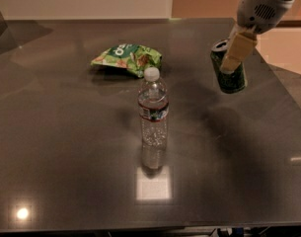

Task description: Knock green can over

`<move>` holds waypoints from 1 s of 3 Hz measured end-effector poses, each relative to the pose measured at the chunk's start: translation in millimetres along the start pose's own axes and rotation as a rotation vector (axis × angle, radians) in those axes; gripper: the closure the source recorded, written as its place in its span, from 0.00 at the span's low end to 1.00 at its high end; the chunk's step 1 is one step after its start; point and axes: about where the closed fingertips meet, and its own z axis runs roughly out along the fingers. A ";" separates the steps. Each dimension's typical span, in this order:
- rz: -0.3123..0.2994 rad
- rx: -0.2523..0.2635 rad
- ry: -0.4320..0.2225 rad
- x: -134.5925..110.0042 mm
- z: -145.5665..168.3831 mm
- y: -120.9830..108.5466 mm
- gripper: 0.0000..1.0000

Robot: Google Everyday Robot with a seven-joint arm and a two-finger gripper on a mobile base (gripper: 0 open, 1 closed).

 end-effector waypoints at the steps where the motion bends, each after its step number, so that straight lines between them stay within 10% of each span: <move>1: -0.022 -0.019 0.095 12.5 18.4 9.6 1.00; 3: -0.088 -0.034 0.245 19.1 45.4 20.3 0.81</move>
Offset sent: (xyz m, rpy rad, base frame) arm -0.0535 -0.0130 -0.0559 -0.3184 0.2398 0.0943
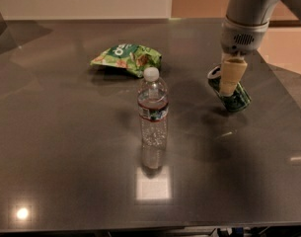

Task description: Knock green can over

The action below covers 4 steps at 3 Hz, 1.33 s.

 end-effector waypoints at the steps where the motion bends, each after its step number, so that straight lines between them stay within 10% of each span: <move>1: -0.019 -0.011 0.032 -0.8 8.4 3.5 0.58; 4: -0.024 -0.039 0.054 -1.3 20.2 4.8 0.00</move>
Offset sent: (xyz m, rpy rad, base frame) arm -0.0358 -0.0076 -0.0165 -0.1041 0.1776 0.0240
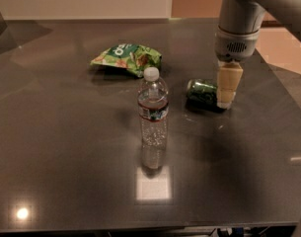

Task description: Knock green can over

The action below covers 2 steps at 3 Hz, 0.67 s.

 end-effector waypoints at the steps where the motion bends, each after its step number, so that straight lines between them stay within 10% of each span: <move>1: 0.020 -0.044 -0.030 0.1 9.1 6.1 0.00; 2: 0.020 -0.044 -0.031 0.0 9.1 6.3 0.00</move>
Offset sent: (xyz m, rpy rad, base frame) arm -0.0403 -0.0082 -0.0111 0.0260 0.1749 -0.0424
